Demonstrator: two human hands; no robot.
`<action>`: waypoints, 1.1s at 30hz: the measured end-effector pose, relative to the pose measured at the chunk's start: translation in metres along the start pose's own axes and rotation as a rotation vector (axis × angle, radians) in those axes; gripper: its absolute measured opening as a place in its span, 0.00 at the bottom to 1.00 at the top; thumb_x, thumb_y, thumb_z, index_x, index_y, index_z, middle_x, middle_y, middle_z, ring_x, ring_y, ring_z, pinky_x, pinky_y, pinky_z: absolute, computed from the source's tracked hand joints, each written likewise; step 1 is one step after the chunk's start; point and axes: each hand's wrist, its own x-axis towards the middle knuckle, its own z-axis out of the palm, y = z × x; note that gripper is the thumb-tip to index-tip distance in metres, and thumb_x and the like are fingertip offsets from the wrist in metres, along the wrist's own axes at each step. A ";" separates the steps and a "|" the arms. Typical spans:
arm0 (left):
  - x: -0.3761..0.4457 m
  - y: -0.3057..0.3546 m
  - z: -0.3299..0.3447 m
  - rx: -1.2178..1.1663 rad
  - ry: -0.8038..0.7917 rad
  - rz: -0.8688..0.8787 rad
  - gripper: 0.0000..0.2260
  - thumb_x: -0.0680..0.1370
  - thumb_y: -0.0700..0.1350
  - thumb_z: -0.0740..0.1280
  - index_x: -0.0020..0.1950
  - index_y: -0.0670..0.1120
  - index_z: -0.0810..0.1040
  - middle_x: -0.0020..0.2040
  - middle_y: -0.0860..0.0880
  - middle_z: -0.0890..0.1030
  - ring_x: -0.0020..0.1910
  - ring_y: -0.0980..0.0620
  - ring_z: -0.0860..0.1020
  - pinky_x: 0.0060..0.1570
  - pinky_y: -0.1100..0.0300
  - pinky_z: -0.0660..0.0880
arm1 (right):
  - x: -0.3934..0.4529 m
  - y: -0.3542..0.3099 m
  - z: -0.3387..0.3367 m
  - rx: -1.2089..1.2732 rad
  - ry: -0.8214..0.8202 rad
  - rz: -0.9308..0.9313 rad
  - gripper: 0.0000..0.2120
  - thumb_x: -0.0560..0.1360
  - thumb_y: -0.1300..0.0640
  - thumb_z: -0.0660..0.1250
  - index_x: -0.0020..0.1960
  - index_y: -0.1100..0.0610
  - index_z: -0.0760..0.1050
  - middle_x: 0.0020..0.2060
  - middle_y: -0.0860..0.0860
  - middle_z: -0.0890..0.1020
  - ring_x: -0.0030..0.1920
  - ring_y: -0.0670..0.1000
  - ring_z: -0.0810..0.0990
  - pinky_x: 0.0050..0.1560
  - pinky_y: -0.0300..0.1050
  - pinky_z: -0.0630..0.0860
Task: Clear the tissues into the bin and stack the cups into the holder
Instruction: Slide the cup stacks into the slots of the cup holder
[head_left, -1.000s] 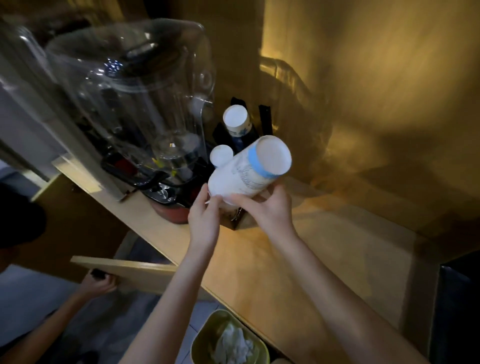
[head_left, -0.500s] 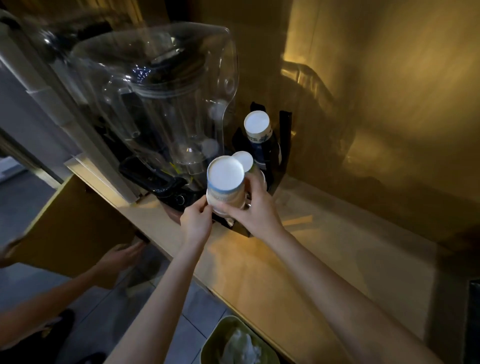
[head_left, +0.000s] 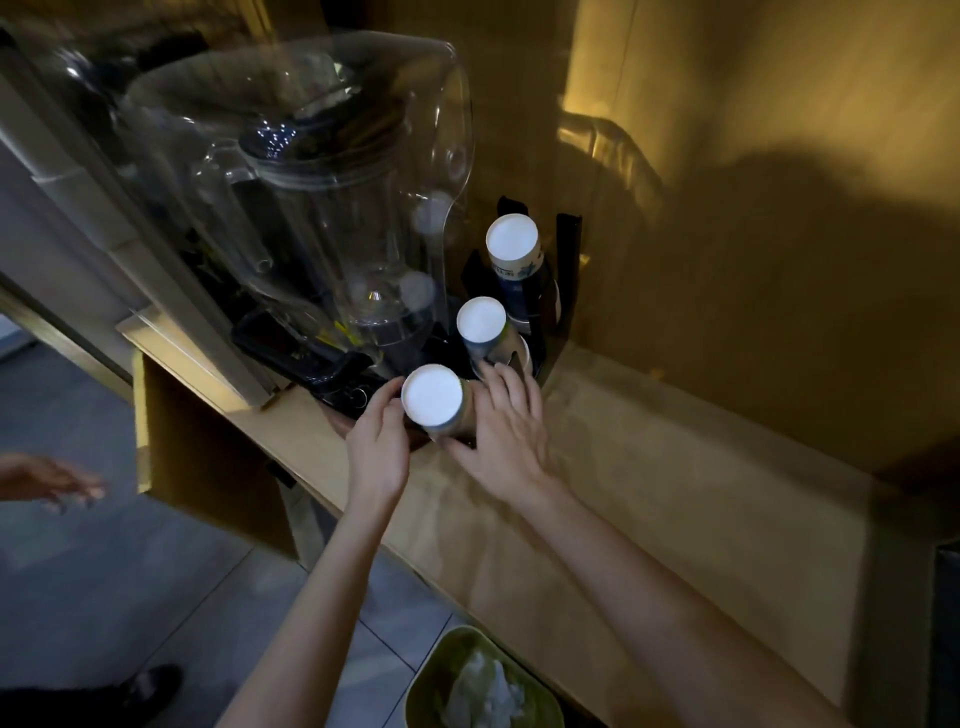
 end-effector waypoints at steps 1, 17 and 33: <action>-0.003 -0.001 0.000 0.042 0.013 0.039 0.15 0.75 0.54 0.56 0.56 0.56 0.77 0.59 0.46 0.79 0.59 0.45 0.77 0.58 0.40 0.75 | -0.001 0.001 0.001 -0.021 -0.026 -0.008 0.34 0.70 0.39 0.65 0.66 0.62 0.70 0.72 0.57 0.67 0.74 0.55 0.59 0.73 0.52 0.44; 0.003 -0.003 0.027 1.054 -0.277 0.202 0.26 0.78 0.54 0.42 0.71 0.46 0.65 0.77 0.45 0.56 0.77 0.46 0.51 0.72 0.46 0.57 | -0.021 0.023 -0.030 0.217 -0.132 -0.050 0.25 0.75 0.52 0.61 0.70 0.58 0.63 0.72 0.53 0.64 0.75 0.51 0.55 0.74 0.48 0.55; 0.025 0.017 0.026 1.141 -0.426 0.201 0.17 0.79 0.47 0.53 0.57 0.39 0.76 0.69 0.39 0.67 0.62 0.36 0.70 0.57 0.46 0.71 | -0.026 0.045 -0.087 0.944 0.137 0.559 0.07 0.74 0.63 0.64 0.49 0.53 0.75 0.38 0.48 0.81 0.37 0.40 0.80 0.44 0.35 0.73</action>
